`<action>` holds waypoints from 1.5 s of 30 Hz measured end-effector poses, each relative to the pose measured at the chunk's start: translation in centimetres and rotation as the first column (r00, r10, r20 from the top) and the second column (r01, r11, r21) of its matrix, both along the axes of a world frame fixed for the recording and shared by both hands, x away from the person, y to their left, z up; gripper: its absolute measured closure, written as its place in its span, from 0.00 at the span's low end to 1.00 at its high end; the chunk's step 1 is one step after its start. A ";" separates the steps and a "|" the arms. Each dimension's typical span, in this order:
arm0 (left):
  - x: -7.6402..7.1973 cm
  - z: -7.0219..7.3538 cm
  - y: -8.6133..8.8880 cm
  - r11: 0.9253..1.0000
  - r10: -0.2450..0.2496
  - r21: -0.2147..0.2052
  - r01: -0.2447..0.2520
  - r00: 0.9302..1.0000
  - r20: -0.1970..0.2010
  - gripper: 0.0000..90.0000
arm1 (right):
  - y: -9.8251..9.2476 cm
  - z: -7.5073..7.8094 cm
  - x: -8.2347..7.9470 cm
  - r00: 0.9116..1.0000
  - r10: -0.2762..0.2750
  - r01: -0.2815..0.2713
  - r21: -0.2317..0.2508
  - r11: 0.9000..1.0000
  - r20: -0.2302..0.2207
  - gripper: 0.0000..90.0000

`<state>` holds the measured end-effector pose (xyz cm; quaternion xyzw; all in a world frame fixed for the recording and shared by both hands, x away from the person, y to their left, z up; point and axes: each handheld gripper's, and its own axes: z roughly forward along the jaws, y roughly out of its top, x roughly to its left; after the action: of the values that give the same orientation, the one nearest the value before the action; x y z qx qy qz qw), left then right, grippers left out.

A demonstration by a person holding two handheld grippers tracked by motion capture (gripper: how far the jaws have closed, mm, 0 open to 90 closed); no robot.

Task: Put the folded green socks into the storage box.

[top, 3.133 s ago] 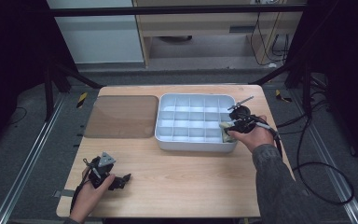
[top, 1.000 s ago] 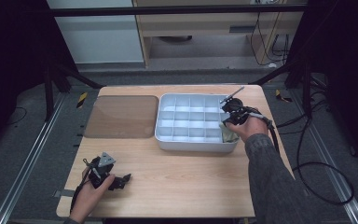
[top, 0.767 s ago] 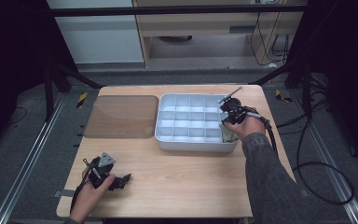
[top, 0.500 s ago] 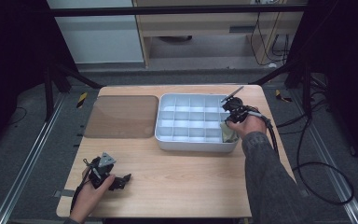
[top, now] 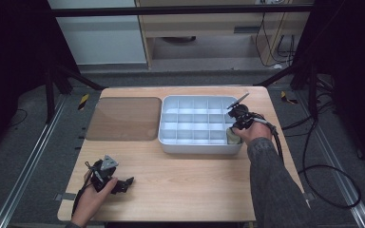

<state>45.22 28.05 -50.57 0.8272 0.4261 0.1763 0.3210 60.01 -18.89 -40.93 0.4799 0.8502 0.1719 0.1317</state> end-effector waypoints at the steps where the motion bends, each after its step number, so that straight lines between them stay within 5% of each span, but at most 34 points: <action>1: 0.0 0.0 0.0 1.000 0.000 0.000 0.000 1.000 0.000 0.00 | 0.0 -0.1 0.0 1.000 -0.002 0.002 0.001 1.000 -0.004 1.00; 45: -0.1 0.0 -0.2 1.000 -0.006 -0.003 0.006 1.000 0.002 0.00 | 0.6 -3.5 -0.5 0.995 0.020 -0.018 0.025 1.000 -0.093 1.00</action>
<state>45.16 27.87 -50.61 0.8277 0.4237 0.1755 0.3233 59.47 -18.32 -44.48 0.4808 0.8578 0.1608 0.0842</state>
